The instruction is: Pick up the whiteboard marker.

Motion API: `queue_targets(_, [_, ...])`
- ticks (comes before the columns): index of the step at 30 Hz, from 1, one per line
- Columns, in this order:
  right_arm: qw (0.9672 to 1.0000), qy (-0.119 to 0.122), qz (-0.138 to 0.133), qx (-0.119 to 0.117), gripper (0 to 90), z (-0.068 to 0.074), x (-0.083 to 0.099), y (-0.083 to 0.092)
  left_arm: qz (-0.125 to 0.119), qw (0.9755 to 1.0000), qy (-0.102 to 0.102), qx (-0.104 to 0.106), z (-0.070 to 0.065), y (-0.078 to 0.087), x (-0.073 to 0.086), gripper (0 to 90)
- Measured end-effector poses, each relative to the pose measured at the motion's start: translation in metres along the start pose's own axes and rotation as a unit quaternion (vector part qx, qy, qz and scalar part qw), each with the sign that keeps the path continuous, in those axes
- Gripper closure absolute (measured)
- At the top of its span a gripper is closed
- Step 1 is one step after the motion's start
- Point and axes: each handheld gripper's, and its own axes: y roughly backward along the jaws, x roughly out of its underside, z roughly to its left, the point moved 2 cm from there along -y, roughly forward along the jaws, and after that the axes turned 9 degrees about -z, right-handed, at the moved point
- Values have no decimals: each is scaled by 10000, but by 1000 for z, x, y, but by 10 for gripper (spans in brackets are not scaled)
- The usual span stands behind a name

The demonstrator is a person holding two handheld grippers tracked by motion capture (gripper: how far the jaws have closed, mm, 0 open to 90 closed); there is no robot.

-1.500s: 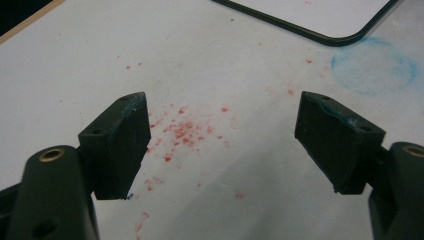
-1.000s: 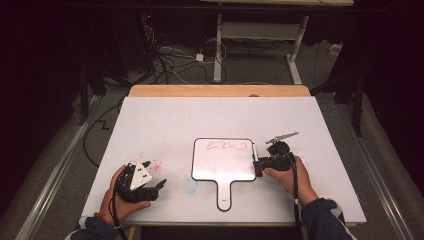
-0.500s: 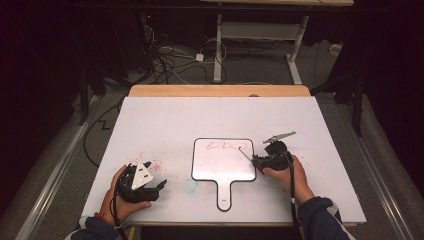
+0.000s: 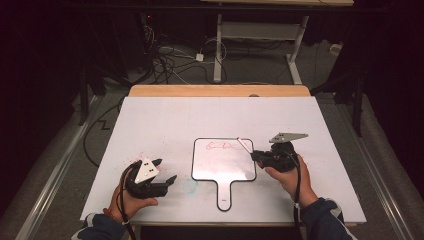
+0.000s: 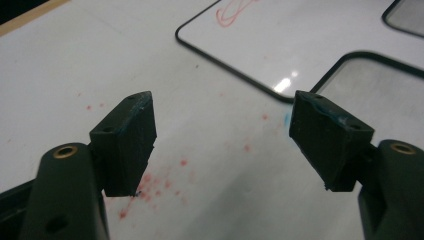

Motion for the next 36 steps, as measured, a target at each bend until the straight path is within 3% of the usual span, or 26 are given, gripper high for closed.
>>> queue_targets(3, [9998,105,-156,-103,820,10,-4,3,-185,9996,131,155,-3,-6,-12,270])
queue_targets(6, [9994,230,-225,-110,820,17,-6,4,-250,9994,118,195,-5,-10,-20,283])
queue_targets(7, [9986,114,-392,-328,820,25,-8,7,-313,9993,33,215,-8,-14,-29,283])
queue_targets(10, [9972,268,-580,-388,820,38,-12,11,-452,9984,106,325,-11,-18,-38,283])
queue_targets(12, [9951,400,-753,-508,820,47,-14,12,-665,9958,278,559,-16,-23,-50,284])
queue_targets(15, [9929,528,-854,-643,820,57,-13,11,-844,9931,461,669,-20,-28,-62,303])
queue_targets(18, [9901,674,-930,-806,820,66,-12,8,-1007,9885,722,870,-24,-35,-71,327])
queue_targets(19, [9901,674,-930,-806,820,66,-12,8,-1007,9885,722,870,-24,-35,-71,339])
queue_targets(20, [9891,768,-932,-841,820,71,-11,6,-1069,9853,849,1031,-27,-39,-77,354])
queue_targets(27, [9852,954,-1046,-970,820,79,-8,3,-1149,9765,1084,1463,-42,-56,-87,420])
queue_targets(28, [9851,988,-1041,-943,820,80,-8,2,-1340,9682,1461,1526,-49,-60,-90,438])
queue_targets(30, [9840,1056,-1026,-999,820,82,-6,1,-1384,9636,1528,1699,-53,-62,-92,468])
queue_targets(31, [9841,1094,-1022,-952,820,83,-6,1,-1413,9625,1533,1736,-54,-63,-93,506])
queue_targets(32, [9843,1137,-1018,-881,820,83,-6,0,-1294,9671,1224,1816,-50,-61,-92,546])
queue_targets(36, [9838,1179,-1004,-897,820,83,-5,0,-1409,9635,1182,1944,-53,-61,-95,645])
